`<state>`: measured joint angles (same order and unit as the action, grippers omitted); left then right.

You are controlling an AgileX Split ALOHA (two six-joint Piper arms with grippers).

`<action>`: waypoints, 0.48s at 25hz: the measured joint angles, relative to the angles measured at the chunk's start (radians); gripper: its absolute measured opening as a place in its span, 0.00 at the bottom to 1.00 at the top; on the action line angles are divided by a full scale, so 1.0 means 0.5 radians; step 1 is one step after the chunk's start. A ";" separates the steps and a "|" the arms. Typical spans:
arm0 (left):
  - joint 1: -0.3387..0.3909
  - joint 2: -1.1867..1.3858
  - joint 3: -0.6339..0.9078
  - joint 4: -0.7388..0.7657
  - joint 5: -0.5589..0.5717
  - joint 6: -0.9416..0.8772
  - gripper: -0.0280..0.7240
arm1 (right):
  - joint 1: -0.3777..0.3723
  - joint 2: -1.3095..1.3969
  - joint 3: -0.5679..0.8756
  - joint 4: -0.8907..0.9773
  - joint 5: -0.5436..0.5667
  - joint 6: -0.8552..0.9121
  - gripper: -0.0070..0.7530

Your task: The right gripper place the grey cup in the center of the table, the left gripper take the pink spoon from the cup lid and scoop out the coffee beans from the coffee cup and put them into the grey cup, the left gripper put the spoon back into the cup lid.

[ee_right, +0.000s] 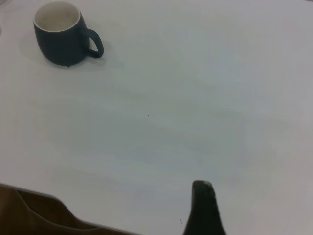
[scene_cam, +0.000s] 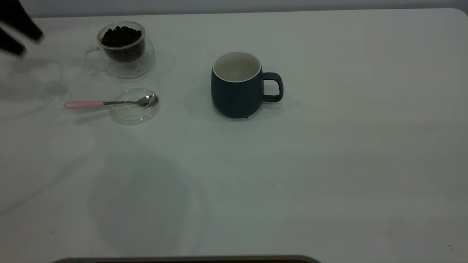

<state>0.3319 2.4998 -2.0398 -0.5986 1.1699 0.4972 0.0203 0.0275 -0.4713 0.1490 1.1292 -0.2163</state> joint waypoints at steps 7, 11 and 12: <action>-0.122 -0.437 -0.204 0.262 0.000 -0.332 0.82 | 0.000 0.000 0.000 0.000 0.000 0.000 0.78; -0.327 -0.737 -0.204 0.500 0.000 -0.450 0.82 | 0.000 0.000 0.000 0.000 0.000 0.000 0.78; -0.388 -0.820 -0.204 0.538 0.000 -0.464 0.82 | 0.000 0.000 0.000 0.000 0.000 0.000 0.78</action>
<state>0.1378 2.0899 -2.1419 -0.3294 1.1699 0.2650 0.0203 0.0275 -0.4713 0.1490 1.1292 -0.2163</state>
